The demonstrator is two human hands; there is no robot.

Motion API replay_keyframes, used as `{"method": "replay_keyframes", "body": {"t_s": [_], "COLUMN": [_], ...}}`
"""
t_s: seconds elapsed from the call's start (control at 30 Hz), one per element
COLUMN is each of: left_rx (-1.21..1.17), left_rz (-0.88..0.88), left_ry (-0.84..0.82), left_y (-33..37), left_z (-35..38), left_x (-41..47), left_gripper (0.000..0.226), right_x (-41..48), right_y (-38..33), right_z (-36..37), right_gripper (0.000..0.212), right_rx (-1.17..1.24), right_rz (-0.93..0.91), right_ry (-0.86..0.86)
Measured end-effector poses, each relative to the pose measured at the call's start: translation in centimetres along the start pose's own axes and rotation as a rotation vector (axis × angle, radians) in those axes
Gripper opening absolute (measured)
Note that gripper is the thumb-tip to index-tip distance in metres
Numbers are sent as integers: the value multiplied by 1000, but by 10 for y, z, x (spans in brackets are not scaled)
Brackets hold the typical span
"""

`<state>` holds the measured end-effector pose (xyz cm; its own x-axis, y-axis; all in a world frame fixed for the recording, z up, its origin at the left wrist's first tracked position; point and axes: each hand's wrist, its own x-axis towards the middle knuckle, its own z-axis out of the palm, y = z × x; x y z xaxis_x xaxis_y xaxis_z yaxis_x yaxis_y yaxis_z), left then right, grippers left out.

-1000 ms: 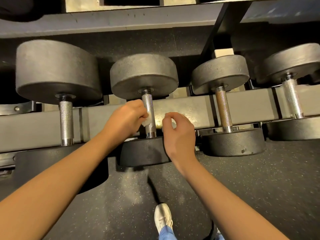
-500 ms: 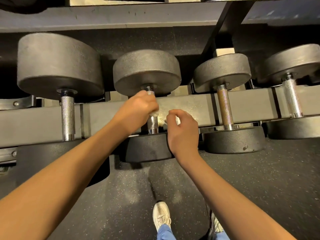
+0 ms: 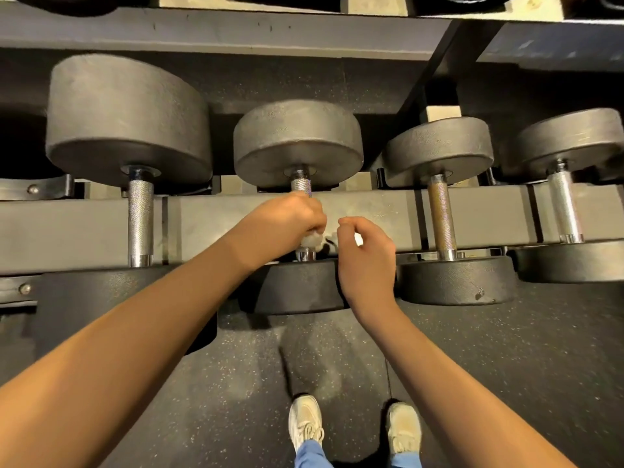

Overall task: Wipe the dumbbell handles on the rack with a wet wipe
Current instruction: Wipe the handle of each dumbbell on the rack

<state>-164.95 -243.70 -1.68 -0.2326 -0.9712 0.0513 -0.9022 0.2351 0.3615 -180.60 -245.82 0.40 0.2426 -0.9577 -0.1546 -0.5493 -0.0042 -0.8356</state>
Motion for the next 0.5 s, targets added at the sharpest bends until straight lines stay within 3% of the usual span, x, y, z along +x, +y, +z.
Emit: {"method": "replay_keyframes", "body": {"t_s": [0.27,0.4,0.5], "left_rx": [159,9,-89], "left_rz": [-213,-137,-128], "left_ry": [243,206,114], "left_y": [-9,-1,-3], "left_z": [3,9,1], "left_x": [22,1,-6], "left_gripper": [19,10,27], "right_x": [1,1,1], "right_y": [2,3,2], "right_z": [-2,-3,-2], "right_gripper": [24,20,19], "right_rx": [0,8,18], "right_rz": [11,-49,-42], "right_ry": [-52,-55,-48]}}
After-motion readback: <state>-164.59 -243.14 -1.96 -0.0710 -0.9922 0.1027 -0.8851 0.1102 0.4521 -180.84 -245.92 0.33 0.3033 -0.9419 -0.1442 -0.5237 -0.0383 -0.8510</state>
